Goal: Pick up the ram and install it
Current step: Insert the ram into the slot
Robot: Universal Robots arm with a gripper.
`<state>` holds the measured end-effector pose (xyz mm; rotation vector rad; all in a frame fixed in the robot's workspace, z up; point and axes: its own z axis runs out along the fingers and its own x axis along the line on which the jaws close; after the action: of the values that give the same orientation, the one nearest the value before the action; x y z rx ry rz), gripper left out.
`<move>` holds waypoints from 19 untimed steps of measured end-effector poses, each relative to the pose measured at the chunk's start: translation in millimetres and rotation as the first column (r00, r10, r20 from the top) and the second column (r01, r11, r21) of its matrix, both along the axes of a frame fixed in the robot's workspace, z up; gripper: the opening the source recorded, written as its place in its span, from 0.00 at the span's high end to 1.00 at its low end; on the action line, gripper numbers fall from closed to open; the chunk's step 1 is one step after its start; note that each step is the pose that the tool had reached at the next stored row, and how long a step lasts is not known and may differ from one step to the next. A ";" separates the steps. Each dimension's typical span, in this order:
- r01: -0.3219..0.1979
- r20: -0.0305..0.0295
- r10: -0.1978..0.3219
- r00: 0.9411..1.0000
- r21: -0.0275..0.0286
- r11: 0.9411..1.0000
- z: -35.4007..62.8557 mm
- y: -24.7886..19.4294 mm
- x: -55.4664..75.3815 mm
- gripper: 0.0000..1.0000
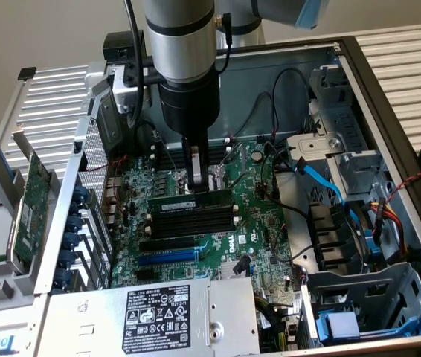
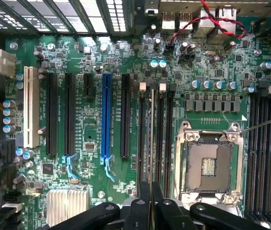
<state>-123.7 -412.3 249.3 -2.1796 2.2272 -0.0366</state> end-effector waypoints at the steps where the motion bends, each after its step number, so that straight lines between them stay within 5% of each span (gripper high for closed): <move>1: 0.000 0.000 0.000 1.000 0.000 1.000 -1.0 0.0 0.0 0.87; 19: 0.001 0.000 -0.001 1.000 0.001 1.000 -5.1 -5.7 1.2 0.87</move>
<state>-122.5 -417.9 244.2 -2.1778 2.2282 -0.0356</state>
